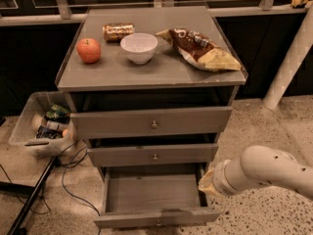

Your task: Close bottom drawer

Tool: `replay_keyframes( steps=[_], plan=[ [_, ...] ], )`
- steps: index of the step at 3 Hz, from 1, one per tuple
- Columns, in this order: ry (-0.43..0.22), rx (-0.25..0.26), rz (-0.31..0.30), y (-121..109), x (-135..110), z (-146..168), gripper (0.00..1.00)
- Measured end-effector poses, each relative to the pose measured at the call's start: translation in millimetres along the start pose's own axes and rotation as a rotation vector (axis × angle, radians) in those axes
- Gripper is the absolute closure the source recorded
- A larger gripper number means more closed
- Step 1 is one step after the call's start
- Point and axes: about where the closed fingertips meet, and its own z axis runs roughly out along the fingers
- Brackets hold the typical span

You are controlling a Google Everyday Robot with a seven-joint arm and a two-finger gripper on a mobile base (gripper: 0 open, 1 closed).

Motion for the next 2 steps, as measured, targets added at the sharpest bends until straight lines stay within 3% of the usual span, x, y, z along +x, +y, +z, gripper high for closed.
replay_keyframes(
  steps=[2],
  plan=[
    [-0.01, -0.122, 0.091, 44, 43, 110, 1.0]
  ],
)
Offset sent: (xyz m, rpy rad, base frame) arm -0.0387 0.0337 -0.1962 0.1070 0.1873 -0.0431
